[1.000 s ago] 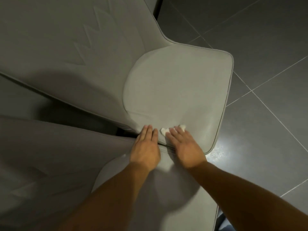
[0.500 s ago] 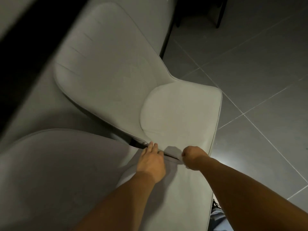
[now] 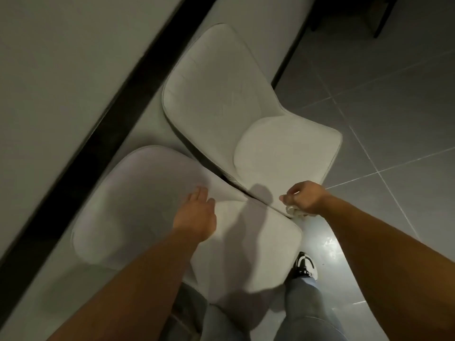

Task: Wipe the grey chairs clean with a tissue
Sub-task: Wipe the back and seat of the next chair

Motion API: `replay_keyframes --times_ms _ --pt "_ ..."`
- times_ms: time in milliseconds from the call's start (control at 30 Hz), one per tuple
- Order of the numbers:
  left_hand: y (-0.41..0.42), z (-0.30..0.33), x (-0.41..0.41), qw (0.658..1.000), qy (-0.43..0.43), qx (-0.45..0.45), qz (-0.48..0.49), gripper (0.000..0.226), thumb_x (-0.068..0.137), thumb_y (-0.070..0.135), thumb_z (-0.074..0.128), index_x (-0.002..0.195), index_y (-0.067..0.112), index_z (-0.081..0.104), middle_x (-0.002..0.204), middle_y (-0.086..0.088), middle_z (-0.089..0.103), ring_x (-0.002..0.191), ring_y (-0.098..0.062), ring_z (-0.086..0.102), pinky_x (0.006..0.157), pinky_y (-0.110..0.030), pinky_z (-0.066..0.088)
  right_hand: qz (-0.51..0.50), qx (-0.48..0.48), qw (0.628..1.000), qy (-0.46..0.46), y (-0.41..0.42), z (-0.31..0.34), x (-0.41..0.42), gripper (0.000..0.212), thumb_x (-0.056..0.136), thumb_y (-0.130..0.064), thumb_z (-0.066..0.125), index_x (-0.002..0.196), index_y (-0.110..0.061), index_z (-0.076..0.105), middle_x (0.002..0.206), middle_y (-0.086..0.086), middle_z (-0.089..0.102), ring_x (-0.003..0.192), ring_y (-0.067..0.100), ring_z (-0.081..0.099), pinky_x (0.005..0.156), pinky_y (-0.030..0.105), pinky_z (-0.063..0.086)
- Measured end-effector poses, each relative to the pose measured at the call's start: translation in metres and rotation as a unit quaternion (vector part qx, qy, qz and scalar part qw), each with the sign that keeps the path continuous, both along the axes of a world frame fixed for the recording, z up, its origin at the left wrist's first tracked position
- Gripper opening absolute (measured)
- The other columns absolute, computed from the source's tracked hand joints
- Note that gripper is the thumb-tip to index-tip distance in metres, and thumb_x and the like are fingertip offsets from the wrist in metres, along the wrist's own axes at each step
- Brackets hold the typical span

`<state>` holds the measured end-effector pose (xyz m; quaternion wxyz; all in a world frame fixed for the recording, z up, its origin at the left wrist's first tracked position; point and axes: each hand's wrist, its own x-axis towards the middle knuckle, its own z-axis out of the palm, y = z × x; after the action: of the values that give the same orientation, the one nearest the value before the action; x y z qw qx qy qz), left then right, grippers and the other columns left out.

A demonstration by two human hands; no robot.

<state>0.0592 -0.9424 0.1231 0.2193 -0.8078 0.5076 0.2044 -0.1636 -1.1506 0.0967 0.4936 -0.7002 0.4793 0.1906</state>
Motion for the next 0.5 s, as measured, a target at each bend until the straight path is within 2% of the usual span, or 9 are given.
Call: replay_keyframes --times_ms 100,200,233,333,400,500 --pt "-0.003 0.018 -0.022 0.998 -0.007 -0.018 0.054 0.053 0.101 0.023 0.030 0.153 0.013 0.037 0.169 -0.013 0.011 0.156 -0.029 0.003 0.124 -0.045 0.010 0.007 0.021 1.000 -0.012 -0.008 0.014 -0.014 0.039 0.081 -0.044 0.073 0.109 -0.017 0.067 0.088 -0.003 0.072 0.077 0.020 0.065 0.056 0.021 0.043" --pt "-0.012 0.035 -0.061 0.997 0.011 -0.049 0.061 0.053 0.102 0.025 0.033 0.154 0.013 0.038 0.169 -0.013 0.011 0.156 -0.029 0.004 0.125 -0.044 0.011 0.022 0.014 0.999 -0.032 -0.017 0.037 -0.025 0.038 0.081 -0.039 0.075 0.112 -0.020 0.067 0.058 -0.018 0.067 0.052 0.007 0.061 0.040 0.010 0.040" --pt "-0.014 0.040 -0.075 0.997 0.018 -0.059 0.046 0.052 0.102 0.027 0.034 0.153 0.013 0.039 0.169 -0.013 0.012 0.156 -0.028 0.005 0.124 -0.043 0.012 0.034 0.010 0.999 -0.031 -0.018 0.045 -0.029 0.038 0.080 -0.039 0.076 0.113 -0.020 0.067 0.053 -0.021 0.063 0.049 0.003 0.058 0.038 0.009 0.039" --pt "-0.025 0.058 -0.107 0.995 0.032 -0.089 -0.006 0.050 0.103 0.029 0.036 0.150 0.014 0.043 0.168 -0.013 0.017 0.156 -0.027 0.007 0.123 -0.042 0.015 0.054 0.017 0.998 -0.029 -0.017 0.063 -0.042 0.038 0.081 -0.035 0.076 0.114 -0.019 0.064 0.052 -0.018 0.066 0.047 0.009 0.061 0.042 0.012 0.043" --pt "-0.034 0.068 -0.117 0.993 0.043 -0.110 -0.001 0.049 0.103 0.029 0.036 0.149 0.014 0.044 0.167 -0.012 0.020 0.156 -0.026 0.007 0.123 -0.040 0.015 0.059 0.022 0.998 -0.029 -0.015 0.073 -0.049 0.037 0.082 -0.033 0.075 0.114 -0.018 0.063 0.054 -0.012 0.068 0.047 0.013 0.062 0.047 0.016 0.045" --pt "-0.039 0.082 -0.121 0.990 0.036 -0.134 0.007 0.049 0.102 0.029 0.038 0.148 0.014 0.048 0.165 -0.012 0.026 0.155 -0.027 0.011 0.123 -0.041 0.020 0.051 0.004 0.998 -0.028 -0.010 0.086 -0.061 0.035 0.080 -0.034 0.077 0.109 -0.019 0.065 0.057 -0.010 0.069 0.047 0.010 0.064 0.048 0.017 0.046"
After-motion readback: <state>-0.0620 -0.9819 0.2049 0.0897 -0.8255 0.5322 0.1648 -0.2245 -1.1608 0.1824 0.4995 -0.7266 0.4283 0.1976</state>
